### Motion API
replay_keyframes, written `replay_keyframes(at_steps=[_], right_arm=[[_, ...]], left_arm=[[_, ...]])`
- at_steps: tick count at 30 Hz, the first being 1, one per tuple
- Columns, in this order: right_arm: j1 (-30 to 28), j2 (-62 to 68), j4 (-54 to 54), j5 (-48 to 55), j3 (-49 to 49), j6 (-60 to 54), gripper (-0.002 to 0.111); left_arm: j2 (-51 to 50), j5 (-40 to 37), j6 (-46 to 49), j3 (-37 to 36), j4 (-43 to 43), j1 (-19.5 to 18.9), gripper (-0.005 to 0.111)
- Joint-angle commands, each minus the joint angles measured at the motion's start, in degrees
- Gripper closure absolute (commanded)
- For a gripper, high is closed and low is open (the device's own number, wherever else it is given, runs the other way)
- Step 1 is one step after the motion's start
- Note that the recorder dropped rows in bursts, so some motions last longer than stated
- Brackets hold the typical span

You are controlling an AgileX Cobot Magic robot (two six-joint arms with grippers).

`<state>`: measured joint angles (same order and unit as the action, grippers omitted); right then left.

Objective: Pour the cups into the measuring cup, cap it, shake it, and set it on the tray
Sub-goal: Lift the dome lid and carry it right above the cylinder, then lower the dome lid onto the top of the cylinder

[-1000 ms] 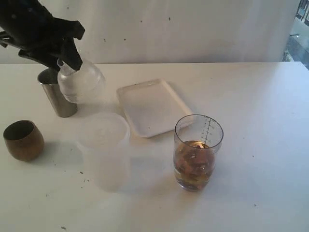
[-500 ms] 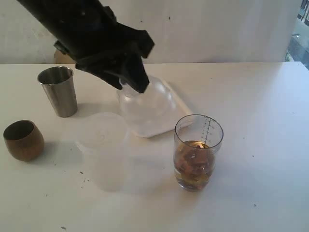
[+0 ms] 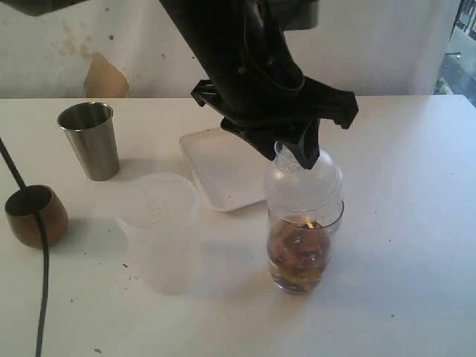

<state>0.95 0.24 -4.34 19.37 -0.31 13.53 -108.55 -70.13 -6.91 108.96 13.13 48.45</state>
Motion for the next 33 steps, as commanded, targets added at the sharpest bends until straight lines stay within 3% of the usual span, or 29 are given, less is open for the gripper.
replay_keyframes(at_steps=[1,33], right_arm=[[-0.3,-0.2,-0.2,-0.1,0.3,0.3,0.108],[-0.3,-0.2,-0.2,-0.1,0.3,0.3,0.108]], left_arm=[[-0.5,0.2,-0.9,0.5,-2.1,0.3,0.107],[-3.4,4.1,1.2,0.4,2.3,0.3,0.107]])
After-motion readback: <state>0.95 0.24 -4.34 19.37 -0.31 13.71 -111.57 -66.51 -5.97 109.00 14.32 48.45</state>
